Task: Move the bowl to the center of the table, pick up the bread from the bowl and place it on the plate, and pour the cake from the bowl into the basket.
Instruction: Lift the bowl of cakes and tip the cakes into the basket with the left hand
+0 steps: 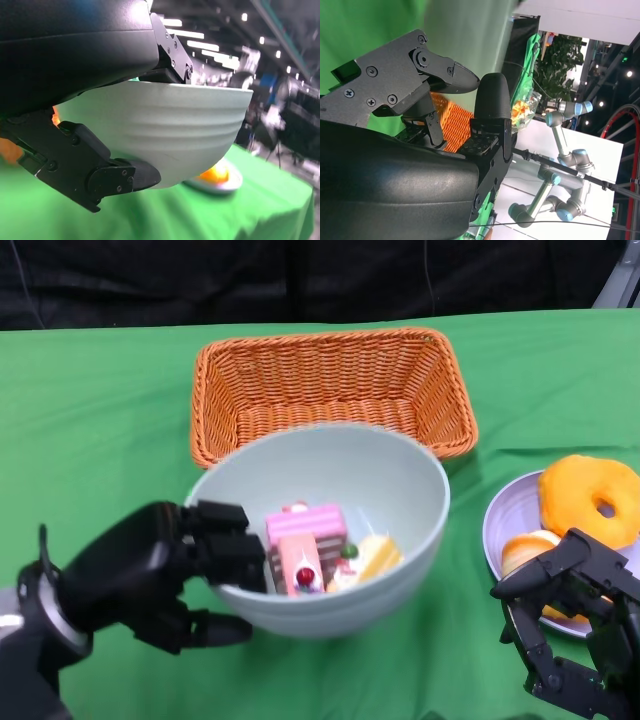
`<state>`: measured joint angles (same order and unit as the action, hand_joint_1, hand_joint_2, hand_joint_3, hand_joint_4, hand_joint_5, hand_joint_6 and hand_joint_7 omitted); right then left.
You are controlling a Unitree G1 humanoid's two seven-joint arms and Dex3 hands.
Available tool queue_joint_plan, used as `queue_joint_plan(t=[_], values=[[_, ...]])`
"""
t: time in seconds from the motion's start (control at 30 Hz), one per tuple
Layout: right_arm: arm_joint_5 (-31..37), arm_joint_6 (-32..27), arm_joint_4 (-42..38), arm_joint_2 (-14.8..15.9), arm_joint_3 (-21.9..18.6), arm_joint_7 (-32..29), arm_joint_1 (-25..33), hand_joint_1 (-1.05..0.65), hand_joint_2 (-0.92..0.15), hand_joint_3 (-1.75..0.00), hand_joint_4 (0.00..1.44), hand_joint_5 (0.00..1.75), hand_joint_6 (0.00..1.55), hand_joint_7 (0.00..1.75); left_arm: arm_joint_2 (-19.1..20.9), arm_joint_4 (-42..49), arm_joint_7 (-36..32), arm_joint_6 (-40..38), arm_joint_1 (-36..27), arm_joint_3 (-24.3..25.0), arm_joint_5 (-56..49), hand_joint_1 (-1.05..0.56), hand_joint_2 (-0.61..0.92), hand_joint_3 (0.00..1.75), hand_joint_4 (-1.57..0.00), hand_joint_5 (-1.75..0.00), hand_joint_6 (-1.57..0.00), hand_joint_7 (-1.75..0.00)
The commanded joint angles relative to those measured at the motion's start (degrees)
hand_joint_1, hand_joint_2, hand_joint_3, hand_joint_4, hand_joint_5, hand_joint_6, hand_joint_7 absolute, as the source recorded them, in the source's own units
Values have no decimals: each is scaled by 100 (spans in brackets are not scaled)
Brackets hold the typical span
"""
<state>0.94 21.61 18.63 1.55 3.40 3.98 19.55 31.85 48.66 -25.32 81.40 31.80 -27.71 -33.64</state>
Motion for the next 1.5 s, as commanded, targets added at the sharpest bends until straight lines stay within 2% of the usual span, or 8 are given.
queue_joint_plan(t=[0.03,0.27,0.4,0.5,0.63,0.93,1.27,1.5], values=[[-83,-39,-71,7,-68,-17,-43,-11,-59,-92,67,162,65,135,133,81,950,-42,296,-194,1559,-8,53,120,-80,-166,-81,-128],[-144,18,-182,14,-92,13,-79,-11,-59,-92,67,162,65,135,68,-451,3471,-1141,288,-195,4209,1,55,116,-76,-169,-80,-131],[-117,41,-215,7,-91,5,-102,-9,-59,-93,68,162,65,135,-320,-695,5073,-2043,428,337,5443,3,53,116,-79,-170,-80,-136],[-117,44,-218,7,-93,6,-104,-9,-58,-94,68,162,65,135,-512,-770,5744,-2261,361,774,5628,3,53,117,-79,-170,-80,-137],[-75,57,-260,11,-110,-8,-93,-8,-58,-95,67,162,65,135,-1249,-703,6575,-3402,935,1450,6250,-1,59,108,-84,-169,-75,-144],[-7,167,-437,-15,-99,-33,-144,-11,-58,-93,67,163,64,137,-2082,-726,6865,-4962,1469,2403,6112,-10,48,131,-84,-169,-78,-145],[72,226,-518,-30,-104,-85,-161,-11,-60,-91,67,162,64,137,-2510,-809,7147,-5873,1698,2970,6028,-11,55,122,-85,-165,-80,-140],[153,331,-656,-52,-77,-128,-174,-13,-61,-87,69,160,65,136,-3017,46,6918,-7704,2590,3234,6108,-15,56,117,-81,-174,-73,-154]])
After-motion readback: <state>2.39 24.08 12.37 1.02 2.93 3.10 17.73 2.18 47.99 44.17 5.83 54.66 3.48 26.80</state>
